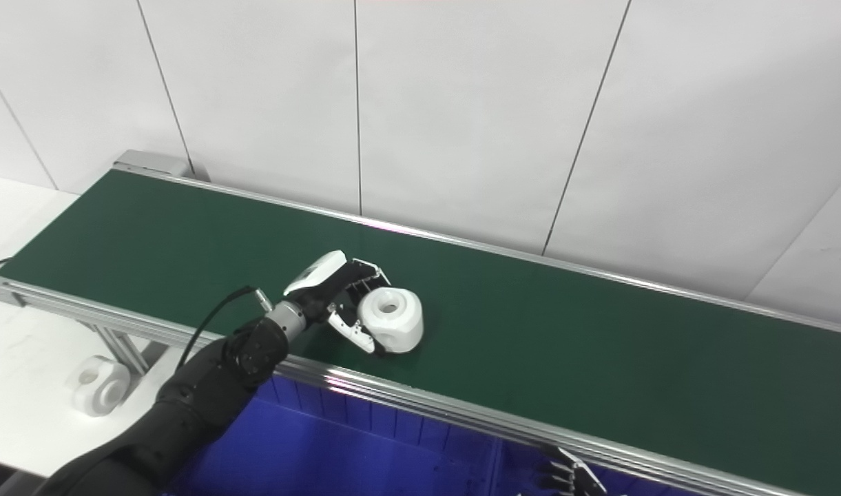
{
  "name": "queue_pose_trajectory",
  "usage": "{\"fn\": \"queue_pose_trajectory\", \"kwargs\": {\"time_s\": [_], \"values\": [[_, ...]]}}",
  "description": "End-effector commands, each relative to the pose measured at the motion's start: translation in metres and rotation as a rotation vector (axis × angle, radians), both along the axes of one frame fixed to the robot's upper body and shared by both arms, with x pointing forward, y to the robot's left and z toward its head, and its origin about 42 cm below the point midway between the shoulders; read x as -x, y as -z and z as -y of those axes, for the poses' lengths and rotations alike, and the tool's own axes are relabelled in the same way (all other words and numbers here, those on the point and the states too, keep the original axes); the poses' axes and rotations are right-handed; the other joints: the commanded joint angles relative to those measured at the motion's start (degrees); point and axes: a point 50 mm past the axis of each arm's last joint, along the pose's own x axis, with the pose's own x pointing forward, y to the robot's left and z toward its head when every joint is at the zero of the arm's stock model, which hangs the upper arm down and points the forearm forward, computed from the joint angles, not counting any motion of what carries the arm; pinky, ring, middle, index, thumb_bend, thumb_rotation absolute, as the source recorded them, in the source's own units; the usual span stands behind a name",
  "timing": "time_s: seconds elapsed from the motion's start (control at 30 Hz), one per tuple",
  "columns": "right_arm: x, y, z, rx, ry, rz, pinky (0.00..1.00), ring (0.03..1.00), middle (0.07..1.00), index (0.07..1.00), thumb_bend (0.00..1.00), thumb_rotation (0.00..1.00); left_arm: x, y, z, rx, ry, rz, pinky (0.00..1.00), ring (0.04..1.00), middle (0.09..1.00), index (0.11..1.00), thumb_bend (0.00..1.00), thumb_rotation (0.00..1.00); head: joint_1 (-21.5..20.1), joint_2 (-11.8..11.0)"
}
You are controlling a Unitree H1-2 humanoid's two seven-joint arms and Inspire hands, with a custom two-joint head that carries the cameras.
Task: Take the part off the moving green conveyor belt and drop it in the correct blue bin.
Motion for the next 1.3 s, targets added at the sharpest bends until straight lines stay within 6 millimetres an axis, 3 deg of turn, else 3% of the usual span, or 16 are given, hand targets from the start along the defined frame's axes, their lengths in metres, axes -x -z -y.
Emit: {"fn": "queue_pose_trajectory", "kwargs": {"time_s": [0.0,0.17,0.3,0.4,0.43,0.63,0.83,0.97,1.27], "values": [[-0.005,-0.010,0.000,-0.008,-0.011,0.079,0.58,0.667,0.707,0.775,0.59,0.45,-0.012,-0.025,0.002,0.075,-0.008,0.098,0.49,0.513,0.481,0.508,0.52,0.00,-0.1,0.0],[-0.005,-0.011,-0.002,-0.005,-0.012,0.084,0.59,0.668,0.705,0.776,0.58,0.45,-0.009,-0.025,-0.002,0.111,-0.031,0.097,0.48,0.513,0.476,0.515,0.51,0.00,-0.8,0.4],[-0.005,-0.014,-0.006,0.001,-0.019,0.098,0.59,0.667,0.702,0.773,0.57,0.47,0.000,-0.031,-0.009,0.155,-0.032,0.127,0.48,0.521,0.479,0.513,0.52,0.00,-5.2,2.2],[-0.004,-0.018,-0.007,0.002,-0.022,0.108,0.58,0.667,0.701,0.774,0.58,0.48,0.013,-0.038,-0.012,0.207,-0.016,0.154,0.48,0.519,0.477,0.517,0.52,0.00,-7.6,2.9],[-0.004,-0.019,-0.007,0.007,-0.020,0.114,0.58,0.667,0.702,0.774,0.58,0.48,0.022,-0.039,-0.012,0.229,-0.006,0.166,0.48,0.518,0.476,0.517,0.51,0.00,-8.8,4.1],[-0.005,-0.026,-0.010,0.037,-0.027,0.132,0.57,0.649,0.694,0.769,0.60,0.51,0.069,-0.034,-0.003,0.313,0.064,0.177,0.45,0.496,0.475,0.517,0.52,0.00,-10.8,6.3],[-0.005,-0.031,-0.012,0.027,-0.017,0.129,0.56,0.649,0.690,0.763,0.62,0.50,0.113,-0.014,0.009,0.340,0.108,0.115,0.42,0.469,0.466,0.524,0.51,0.00,-12.7,7.7],[-0.005,-0.034,-0.013,0.032,-0.018,0.128,0.57,0.649,0.693,0.764,0.61,0.49,0.139,0.010,0.021,0.330,0.135,0.054,0.43,0.481,0.472,0.518,0.51,0.00,-13.2,8.4],[-0.001,-0.036,-0.012,0.028,-0.012,0.128,0.57,0.648,0.689,0.763,0.61,0.49,0.159,0.050,0.038,0.206,0.132,-0.130,0.47,0.514,0.477,0.515,0.51,0.00,-13.1,8.7]]}}
